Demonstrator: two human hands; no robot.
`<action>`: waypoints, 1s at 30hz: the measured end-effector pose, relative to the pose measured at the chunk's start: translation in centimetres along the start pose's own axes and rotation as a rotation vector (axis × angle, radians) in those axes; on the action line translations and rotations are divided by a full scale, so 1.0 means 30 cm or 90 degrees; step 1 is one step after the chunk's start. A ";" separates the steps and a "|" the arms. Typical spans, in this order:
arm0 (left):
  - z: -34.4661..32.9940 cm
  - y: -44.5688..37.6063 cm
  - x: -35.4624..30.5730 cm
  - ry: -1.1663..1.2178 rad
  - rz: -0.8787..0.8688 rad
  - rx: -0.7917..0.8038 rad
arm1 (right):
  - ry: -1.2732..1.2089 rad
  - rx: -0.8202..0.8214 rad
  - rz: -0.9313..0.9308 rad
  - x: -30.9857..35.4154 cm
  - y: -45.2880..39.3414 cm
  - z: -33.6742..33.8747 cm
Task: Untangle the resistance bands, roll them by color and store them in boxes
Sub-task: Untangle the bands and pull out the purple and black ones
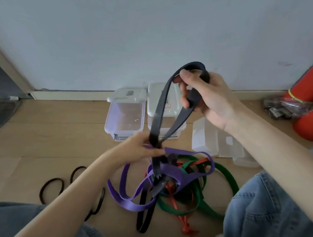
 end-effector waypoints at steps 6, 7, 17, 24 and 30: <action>0.169 0.062 -0.194 0.161 -0.265 -0.218 | 0.177 -0.010 -0.146 -0.053 -0.027 0.073; 0.160 0.064 -0.190 0.066 -0.224 -0.216 | 0.231 0.047 -0.186 -0.078 -0.020 0.059; 0.173 0.078 -0.196 0.364 -0.140 -0.397 | 0.596 0.372 -0.091 -0.122 0.024 -0.044; 0.167 0.073 -0.236 0.587 -0.197 -0.365 | 0.447 0.365 -0.058 -0.197 0.083 -0.187; 0.066 0.034 -0.081 0.205 0.012 -0.001 | 0.084 0.127 -0.073 -0.070 0.024 -0.110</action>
Point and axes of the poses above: each hand's wrist, its own y-axis away from the middle knuckle, its own z-axis out of the back of the hand, x = y × z, the point moved 2 cm from there along -y, towards the middle knuckle, and after that the axes turned 14 degrees about y, right-handed, at the moved point
